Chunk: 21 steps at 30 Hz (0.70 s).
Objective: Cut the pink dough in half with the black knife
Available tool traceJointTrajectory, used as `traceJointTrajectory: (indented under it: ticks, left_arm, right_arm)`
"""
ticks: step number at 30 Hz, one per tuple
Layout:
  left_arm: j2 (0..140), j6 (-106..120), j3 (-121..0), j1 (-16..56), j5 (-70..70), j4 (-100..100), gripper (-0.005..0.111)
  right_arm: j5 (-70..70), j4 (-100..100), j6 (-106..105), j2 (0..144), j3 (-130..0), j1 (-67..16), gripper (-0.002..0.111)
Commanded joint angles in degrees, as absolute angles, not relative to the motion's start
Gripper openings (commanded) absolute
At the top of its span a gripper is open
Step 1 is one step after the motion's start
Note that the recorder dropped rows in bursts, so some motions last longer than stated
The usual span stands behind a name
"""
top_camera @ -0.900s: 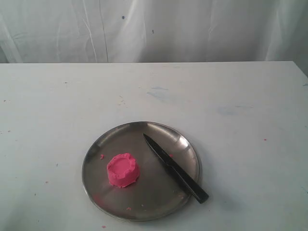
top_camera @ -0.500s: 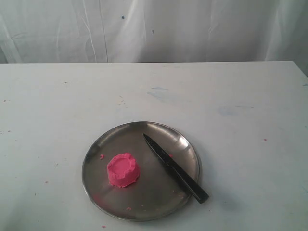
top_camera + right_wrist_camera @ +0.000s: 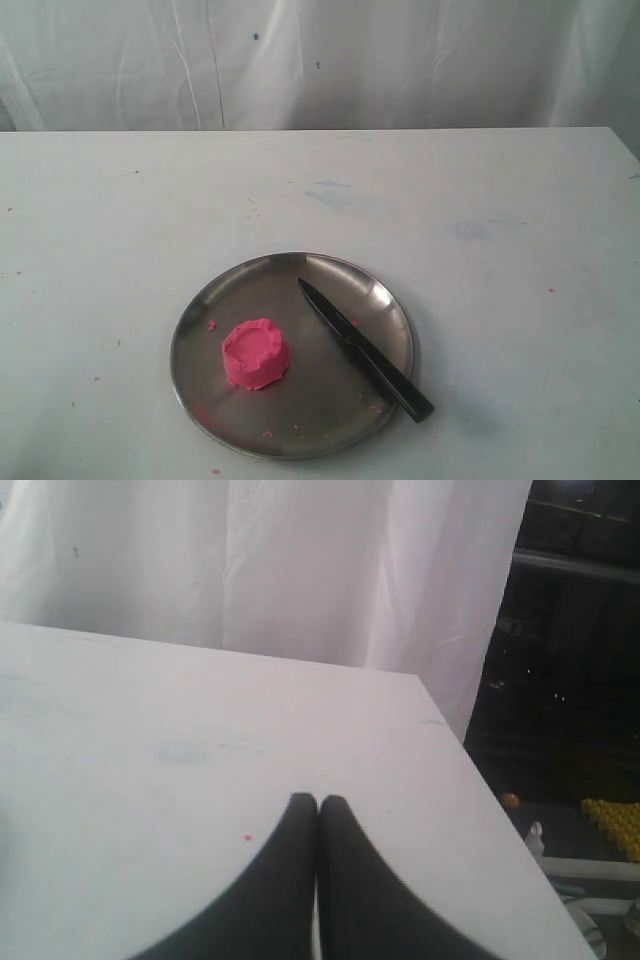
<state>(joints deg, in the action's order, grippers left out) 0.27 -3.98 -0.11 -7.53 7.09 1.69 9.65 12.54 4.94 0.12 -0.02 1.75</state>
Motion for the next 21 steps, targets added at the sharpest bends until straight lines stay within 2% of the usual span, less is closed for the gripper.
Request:
traceJointTrajectory:
  ticks: [1,9,15,21]
  left_arm:
    - [0.0,-3.99,0.0,-7.28,6.96,1.69,0.0]
    - [0.0,-3.99,0.0,-7.28,6.96,1.69,0.0]
    - [0.0,-3.99,0.0,-7.28,6.96,1.69,0.0]
    - [0.0,-3.99,0.0,-7.28,6.96,1.69,0.0]
  right_arm:
    - [6.93,12.9,4.65,0.0,0.0,1.72,0.0]
    - [-0.73,12.32,5.58,0.0,0.0,1.72,0.0]
    - [-12.43,12.32,7.33,0.0,0.0,1.72,0.0]
    - [-21.84,12.13,19.36,0.0,0.0,1.72,0.0]
